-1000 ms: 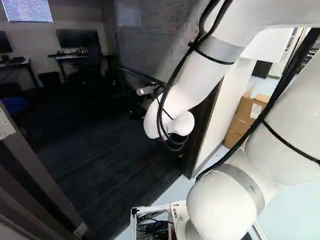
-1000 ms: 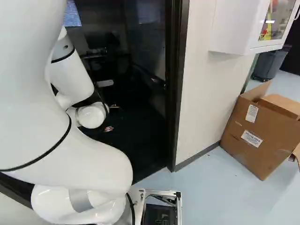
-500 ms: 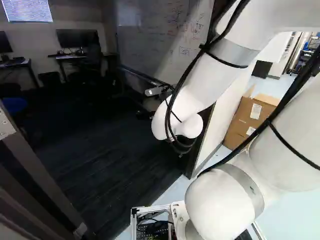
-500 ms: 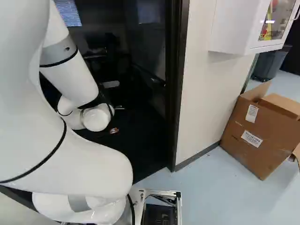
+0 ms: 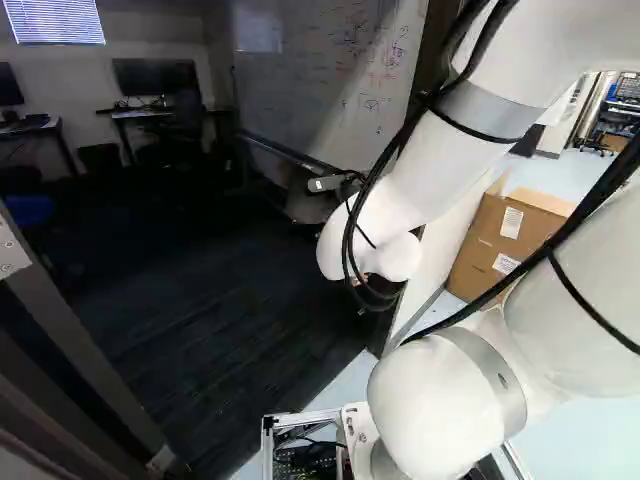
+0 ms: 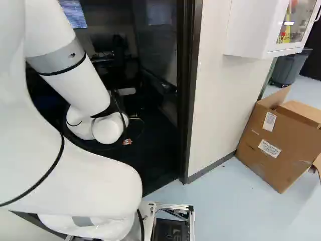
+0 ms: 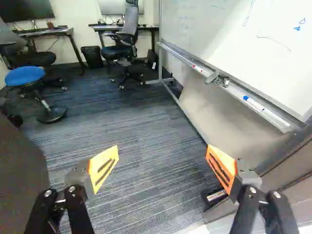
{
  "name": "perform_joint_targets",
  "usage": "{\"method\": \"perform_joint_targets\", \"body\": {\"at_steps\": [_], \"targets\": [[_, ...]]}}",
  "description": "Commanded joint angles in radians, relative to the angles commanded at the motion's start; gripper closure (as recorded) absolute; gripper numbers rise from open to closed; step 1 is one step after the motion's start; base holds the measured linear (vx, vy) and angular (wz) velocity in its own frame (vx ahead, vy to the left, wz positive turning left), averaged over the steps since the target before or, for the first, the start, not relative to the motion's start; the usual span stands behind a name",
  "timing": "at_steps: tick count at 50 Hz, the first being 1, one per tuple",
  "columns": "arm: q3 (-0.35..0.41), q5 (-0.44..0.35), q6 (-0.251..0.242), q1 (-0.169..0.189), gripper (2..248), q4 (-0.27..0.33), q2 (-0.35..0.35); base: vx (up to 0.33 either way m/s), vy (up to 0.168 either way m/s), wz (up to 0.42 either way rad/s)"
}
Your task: Open the door and move inside
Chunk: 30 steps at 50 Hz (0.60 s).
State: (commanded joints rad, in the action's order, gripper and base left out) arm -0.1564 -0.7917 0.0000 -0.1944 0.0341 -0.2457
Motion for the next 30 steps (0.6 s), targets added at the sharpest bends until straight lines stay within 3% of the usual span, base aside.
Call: {"method": "perform_joint_targets", "body": {"at_steps": [15,30], "targets": [[0.02,0.0,0.0,0.059,3,0.0,-0.024,0.0,0.0,0.0],[0.024,0.0,0.0,0.071,3,0.0,-0.028,0.0,0.0,0.0]]}}
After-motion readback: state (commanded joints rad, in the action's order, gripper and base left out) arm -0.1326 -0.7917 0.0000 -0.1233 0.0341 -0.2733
